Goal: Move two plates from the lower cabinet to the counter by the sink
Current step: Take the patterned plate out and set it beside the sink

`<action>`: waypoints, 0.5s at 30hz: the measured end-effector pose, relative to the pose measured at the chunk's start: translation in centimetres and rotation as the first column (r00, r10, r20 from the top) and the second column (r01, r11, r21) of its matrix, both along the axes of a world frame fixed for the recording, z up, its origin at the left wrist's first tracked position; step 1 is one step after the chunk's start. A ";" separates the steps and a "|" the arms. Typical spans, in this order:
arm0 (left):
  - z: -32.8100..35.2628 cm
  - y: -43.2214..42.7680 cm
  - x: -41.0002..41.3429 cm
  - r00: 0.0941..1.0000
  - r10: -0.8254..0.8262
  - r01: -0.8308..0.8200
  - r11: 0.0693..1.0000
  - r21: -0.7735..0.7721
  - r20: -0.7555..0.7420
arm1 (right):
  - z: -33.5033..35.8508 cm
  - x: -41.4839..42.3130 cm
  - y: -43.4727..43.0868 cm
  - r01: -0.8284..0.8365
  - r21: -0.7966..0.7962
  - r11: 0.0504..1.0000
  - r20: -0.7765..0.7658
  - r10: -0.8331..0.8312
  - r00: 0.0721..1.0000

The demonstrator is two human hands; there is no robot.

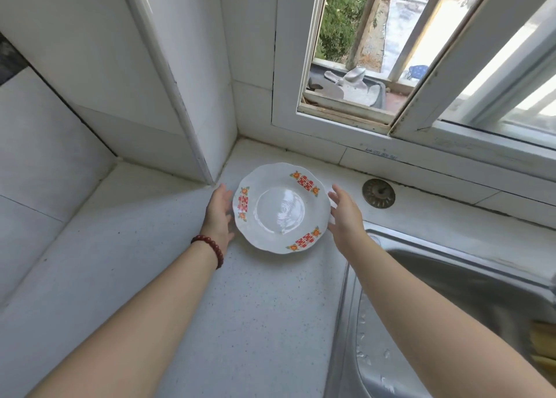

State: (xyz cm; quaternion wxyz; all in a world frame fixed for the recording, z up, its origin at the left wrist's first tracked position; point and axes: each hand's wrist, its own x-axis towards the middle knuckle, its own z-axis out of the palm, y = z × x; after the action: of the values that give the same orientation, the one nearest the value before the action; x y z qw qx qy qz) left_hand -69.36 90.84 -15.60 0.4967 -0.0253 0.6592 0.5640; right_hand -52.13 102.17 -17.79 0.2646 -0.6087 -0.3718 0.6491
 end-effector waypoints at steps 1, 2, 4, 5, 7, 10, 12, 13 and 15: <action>0.4 -0.1 0.3 0.999 -0.009 0.009 1.000 0.014 -0.046 | 0.5 0.1 -0.2 -0.005 0.023 1.000 0.004 0.005 1.000; 0.8 -0.4 0.5 0.996 -0.019 0.021 0.999 0.026 -0.089 | 1.1 0.2 -0.4 -0.008 0.047 0.999 0.002 0.008 1.000; 1.9 -0.9 1.1 0.989 -0.032 0.039 0.998 0.046 -0.143 | 2.5 0.5 -1.1 -0.021 0.095 0.995 -0.014 0.022 1.000; 2.4 -1.2 1.4 0.987 -0.039 0.049 0.997 0.057 -0.158 | 3.2 0.7 -1.6 -0.034 0.120 0.992 -0.021 0.037 0.999; 3.8 -2.0 2.0 0.984 -0.064 0.079 0.994 0.082 -0.167 | 4.9 1.1 -2.8 -0.069 0.162 0.984 -0.042 0.077 0.996; 6.4 -3.6 3.4 0.981 -0.084 0.112 0.982 0.151 -0.177 | 7.8 1.7 -5.0 -0.107 0.202 0.973 -0.102 0.130 0.986; 7.9 -4.9 4.4 0.973 -0.087 0.126 0.976 0.177 -0.212 | 9.6 2.2 -6.7 -0.123 0.225 0.967 -0.142 0.157 0.977; 8.5 -5.5 4.8 0.971 -0.082 0.126 0.974 0.190 -0.225 | 10.5 2.5 -7.6 -0.132 0.236 0.963 -0.157 0.172 0.972; 9.6 -7.0 5.8 0.965 -0.075 0.130 0.969 0.211 -0.250 | 12.1 3.3 -9.4 -0.145 0.255 0.956 -0.196 0.198 0.960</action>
State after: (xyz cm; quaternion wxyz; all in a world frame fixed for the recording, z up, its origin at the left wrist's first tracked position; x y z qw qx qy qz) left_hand -63.56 83.81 -6.00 0.4420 0.1339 0.6464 0.6073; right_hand -48.82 92.79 -5.66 0.3172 -0.4624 -0.4670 0.6837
